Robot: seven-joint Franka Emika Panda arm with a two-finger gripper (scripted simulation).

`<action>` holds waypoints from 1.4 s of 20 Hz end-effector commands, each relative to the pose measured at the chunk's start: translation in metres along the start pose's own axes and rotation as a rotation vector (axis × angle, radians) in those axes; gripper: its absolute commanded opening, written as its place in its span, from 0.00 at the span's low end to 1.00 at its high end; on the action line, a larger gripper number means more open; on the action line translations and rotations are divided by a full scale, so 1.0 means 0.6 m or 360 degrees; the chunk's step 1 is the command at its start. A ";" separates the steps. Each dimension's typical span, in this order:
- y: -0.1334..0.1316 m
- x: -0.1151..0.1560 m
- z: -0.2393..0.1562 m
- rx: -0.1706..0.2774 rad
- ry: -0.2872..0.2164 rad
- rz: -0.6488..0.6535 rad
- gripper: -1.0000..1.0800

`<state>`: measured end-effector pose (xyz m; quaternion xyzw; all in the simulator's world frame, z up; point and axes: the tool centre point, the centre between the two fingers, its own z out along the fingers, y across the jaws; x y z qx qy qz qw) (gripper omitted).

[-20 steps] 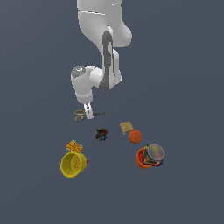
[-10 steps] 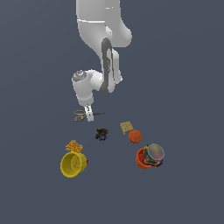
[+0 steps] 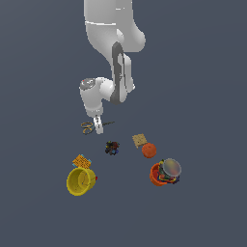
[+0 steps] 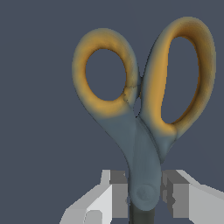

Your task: Pick up a designated object from a clutter of objects.

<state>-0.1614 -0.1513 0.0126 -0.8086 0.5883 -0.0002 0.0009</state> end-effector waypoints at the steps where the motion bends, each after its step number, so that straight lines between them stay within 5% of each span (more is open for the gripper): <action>1: 0.000 0.000 0.000 0.0000 0.0000 0.0001 0.00; 14: -0.038 -0.028 -0.036 0.0000 -0.0001 0.0001 0.00; 28: -0.151 -0.109 -0.145 -0.0004 0.0004 0.0004 0.00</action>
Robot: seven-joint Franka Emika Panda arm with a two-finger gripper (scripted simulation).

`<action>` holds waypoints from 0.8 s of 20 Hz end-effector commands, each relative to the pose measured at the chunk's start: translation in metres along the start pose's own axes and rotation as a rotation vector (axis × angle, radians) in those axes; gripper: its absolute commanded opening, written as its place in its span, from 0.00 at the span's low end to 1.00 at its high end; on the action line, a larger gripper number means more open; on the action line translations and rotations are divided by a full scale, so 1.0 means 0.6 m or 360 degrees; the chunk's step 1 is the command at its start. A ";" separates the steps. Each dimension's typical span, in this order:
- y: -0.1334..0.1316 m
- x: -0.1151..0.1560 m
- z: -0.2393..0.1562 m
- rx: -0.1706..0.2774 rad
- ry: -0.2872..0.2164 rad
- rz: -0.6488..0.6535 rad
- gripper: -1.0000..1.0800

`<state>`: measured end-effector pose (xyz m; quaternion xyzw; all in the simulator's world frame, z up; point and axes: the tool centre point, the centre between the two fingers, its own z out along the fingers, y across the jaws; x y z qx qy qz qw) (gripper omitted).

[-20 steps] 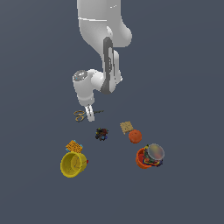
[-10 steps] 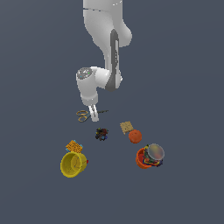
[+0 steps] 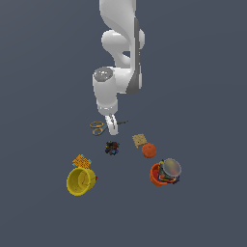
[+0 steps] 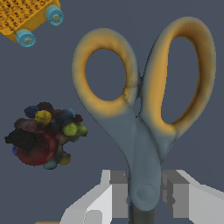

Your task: Pick up a designated object from a clutter of objects.

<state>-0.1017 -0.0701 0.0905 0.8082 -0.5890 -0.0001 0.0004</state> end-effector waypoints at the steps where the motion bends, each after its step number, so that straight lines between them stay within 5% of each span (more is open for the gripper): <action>1: -0.025 -0.018 -0.026 -0.0001 0.0004 0.0002 0.00; 16: -0.211 -0.150 -0.203 -0.0002 0.0007 0.0002 0.00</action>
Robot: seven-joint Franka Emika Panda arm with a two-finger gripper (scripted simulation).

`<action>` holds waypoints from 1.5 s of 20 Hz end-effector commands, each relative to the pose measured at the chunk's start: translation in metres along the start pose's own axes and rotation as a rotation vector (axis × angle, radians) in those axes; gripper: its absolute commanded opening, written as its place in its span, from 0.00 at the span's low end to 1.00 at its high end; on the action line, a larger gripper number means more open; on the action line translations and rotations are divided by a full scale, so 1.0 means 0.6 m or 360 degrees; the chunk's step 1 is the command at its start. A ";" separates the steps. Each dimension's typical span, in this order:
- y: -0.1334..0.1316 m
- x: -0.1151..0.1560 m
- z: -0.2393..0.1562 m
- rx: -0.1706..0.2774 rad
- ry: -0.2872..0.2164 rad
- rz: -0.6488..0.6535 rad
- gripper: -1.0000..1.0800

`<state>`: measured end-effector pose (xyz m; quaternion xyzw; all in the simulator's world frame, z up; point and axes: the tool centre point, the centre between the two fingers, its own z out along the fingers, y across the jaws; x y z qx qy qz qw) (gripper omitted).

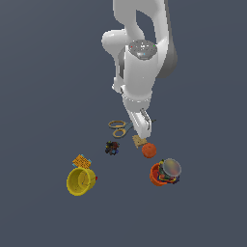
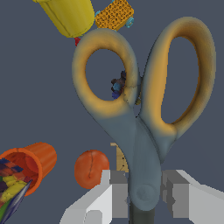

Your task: Pick up a designated object from a clutter of objects.

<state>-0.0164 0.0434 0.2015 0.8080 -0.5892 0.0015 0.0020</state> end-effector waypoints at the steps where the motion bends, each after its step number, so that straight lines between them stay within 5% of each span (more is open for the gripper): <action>1: -0.029 -0.021 -0.029 0.0000 0.0000 0.0001 0.00; 17: -0.180 -0.122 -0.165 0.0001 -0.0006 -0.0002 0.00; 30: -0.260 -0.170 -0.235 0.0002 -0.0008 -0.0003 0.00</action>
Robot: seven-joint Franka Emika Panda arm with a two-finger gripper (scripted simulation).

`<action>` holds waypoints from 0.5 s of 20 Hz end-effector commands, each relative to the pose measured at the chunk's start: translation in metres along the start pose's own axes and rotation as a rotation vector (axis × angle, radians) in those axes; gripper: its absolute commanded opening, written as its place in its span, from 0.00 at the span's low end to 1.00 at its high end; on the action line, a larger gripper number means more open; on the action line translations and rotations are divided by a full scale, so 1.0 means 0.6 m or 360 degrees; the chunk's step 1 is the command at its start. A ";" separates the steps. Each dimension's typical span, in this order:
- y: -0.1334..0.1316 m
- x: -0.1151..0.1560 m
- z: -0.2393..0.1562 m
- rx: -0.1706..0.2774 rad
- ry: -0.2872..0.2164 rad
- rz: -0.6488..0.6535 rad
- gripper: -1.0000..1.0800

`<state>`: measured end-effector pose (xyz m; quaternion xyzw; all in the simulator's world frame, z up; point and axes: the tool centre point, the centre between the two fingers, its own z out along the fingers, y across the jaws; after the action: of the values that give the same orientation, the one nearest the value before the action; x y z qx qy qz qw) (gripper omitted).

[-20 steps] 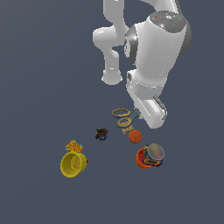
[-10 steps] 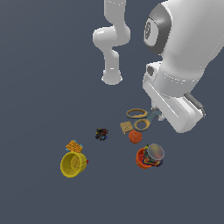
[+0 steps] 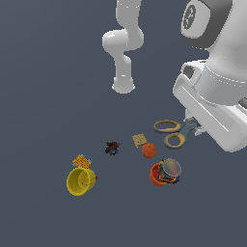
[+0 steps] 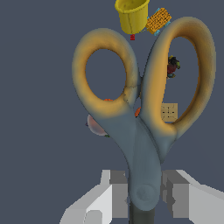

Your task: Pick up a designated object from a clutter of objects.

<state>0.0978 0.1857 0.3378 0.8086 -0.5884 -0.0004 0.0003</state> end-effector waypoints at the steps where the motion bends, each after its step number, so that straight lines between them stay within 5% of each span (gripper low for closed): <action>1: -0.011 -0.006 -0.010 0.0001 0.0000 0.0001 0.00; 10: -0.028 -0.015 -0.024 0.0001 0.0000 0.0001 0.00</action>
<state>0.1101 0.1988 0.3505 0.8085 -0.5885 -0.0005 0.0004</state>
